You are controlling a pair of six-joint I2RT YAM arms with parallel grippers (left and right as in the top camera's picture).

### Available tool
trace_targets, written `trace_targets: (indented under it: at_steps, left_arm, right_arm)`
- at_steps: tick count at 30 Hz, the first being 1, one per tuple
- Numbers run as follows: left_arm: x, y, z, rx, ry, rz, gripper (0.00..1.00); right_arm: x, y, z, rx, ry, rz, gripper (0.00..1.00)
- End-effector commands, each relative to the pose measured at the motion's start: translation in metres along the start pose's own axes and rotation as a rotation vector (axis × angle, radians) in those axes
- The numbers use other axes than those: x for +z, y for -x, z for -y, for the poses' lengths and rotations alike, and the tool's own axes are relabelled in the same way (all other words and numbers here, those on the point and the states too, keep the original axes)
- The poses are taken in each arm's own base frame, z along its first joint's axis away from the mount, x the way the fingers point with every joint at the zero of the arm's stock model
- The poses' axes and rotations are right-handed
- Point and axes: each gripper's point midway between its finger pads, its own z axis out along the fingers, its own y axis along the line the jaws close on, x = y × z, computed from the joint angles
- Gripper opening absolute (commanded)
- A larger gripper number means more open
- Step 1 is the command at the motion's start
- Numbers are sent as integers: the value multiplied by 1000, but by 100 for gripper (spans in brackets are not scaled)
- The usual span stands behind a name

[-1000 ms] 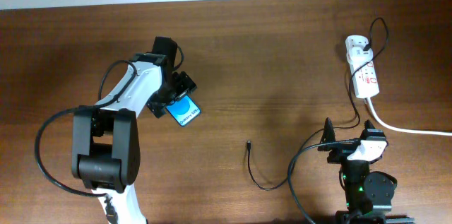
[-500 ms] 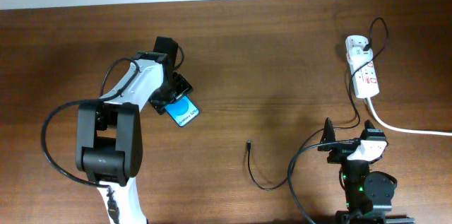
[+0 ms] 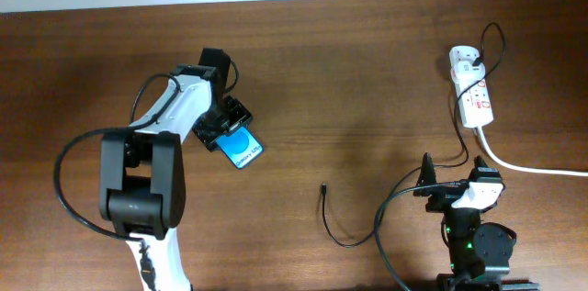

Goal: Plug charger to phone and switch on socket
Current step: 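Close the left gripper on the phone's long edges, then lift the phone with the left gripper and tilt it upright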

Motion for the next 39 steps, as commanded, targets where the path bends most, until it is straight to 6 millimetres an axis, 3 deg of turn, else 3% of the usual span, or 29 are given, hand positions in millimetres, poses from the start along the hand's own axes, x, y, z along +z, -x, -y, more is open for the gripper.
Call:
trace_targets:
  at_steps: [1,7,16,20,28,34,39]
  left_arm:
    - [15,-16,1,31,15,-107,57]
    - [-8,-16,5,29,33,-126,56]
    - [-25,-24,14,80,-2,-178,53]
    - [-45,-41,35,180,-123,-277,55]
    - [-69,-77,31,264,-172,-457,54]
    - [-76,-91,28,277,-184,-527,52]
    - [-96,-115,39,319,-323,-657,51]
  right_arm:
    - [0,-2,-3,-8,15,-3,98]
    - [0,-2,-3,-8,15,-3,98]
    - [0,-2,-3,-8,15,-3,98]
    - [0,-2,-3,-8,15,-3,99]
    - [0,-2,-3,-8,15,-3,98]
    - [0,-2,-3,-8,15,-3,98]
    - [0,-2,-3,-8,15,-3,98]
